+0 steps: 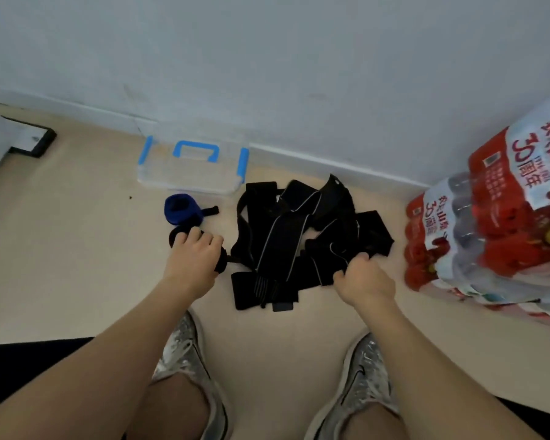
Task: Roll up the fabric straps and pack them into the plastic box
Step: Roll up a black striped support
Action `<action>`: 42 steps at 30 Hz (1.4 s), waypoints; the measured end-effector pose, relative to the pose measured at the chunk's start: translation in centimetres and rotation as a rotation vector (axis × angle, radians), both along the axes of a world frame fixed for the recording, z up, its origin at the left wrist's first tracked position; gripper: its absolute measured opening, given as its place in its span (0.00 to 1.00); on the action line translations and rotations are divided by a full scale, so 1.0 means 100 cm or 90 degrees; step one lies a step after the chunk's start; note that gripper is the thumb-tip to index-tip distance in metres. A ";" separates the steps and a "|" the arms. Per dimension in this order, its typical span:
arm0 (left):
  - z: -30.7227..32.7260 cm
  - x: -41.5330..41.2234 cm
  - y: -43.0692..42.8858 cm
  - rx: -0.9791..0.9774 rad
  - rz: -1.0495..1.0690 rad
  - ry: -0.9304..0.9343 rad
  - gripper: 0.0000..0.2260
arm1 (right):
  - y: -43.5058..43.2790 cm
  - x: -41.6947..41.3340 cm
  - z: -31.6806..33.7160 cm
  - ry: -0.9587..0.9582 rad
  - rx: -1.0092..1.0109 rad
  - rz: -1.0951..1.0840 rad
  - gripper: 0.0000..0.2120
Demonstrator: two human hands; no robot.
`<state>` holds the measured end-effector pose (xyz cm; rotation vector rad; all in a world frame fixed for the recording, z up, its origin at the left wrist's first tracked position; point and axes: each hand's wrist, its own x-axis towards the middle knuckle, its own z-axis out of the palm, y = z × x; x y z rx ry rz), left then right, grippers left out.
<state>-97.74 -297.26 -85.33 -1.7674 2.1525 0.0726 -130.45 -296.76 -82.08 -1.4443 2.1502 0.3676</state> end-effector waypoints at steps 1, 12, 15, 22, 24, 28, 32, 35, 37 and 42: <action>-0.004 -0.001 -0.005 0.001 0.016 -0.016 0.22 | 0.000 -0.006 -0.010 -0.040 0.007 -0.048 0.20; -0.015 -0.031 -0.003 -0.039 0.064 0.005 0.27 | -0.006 -0.013 -0.050 -0.215 -0.121 -0.039 0.18; -0.001 -0.046 0.004 -0.110 0.012 0.177 0.17 | -0.004 -0.013 -0.035 -0.325 -0.241 -0.135 0.22; 0.041 -0.090 0.026 0.074 0.143 0.457 0.07 | -0.014 -0.024 0.048 -0.305 -0.450 -0.108 0.18; 0.052 -0.099 0.035 0.109 0.175 0.488 0.08 | -0.019 -0.023 0.079 -0.307 -0.471 -0.053 0.17; 0.079 -0.110 0.043 0.105 0.200 0.559 0.09 | -0.032 -0.024 0.143 -0.395 -0.513 -0.108 0.13; 0.122 -0.122 0.039 0.199 0.359 0.806 0.17 | -0.029 -0.017 0.188 -0.769 -0.397 -0.350 0.10; 0.152 -0.129 0.036 0.350 0.450 1.007 0.29 | -0.003 -0.007 0.183 -0.680 -0.378 -0.244 0.10; 0.161 -0.129 0.043 0.374 0.378 1.021 0.26 | 0.024 0.003 0.161 -0.617 -0.327 -0.217 0.12; 0.143 -0.130 0.073 0.350 0.356 1.001 0.21 | 0.077 0.029 0.107 -0.810 -0.223 -0.401 0.16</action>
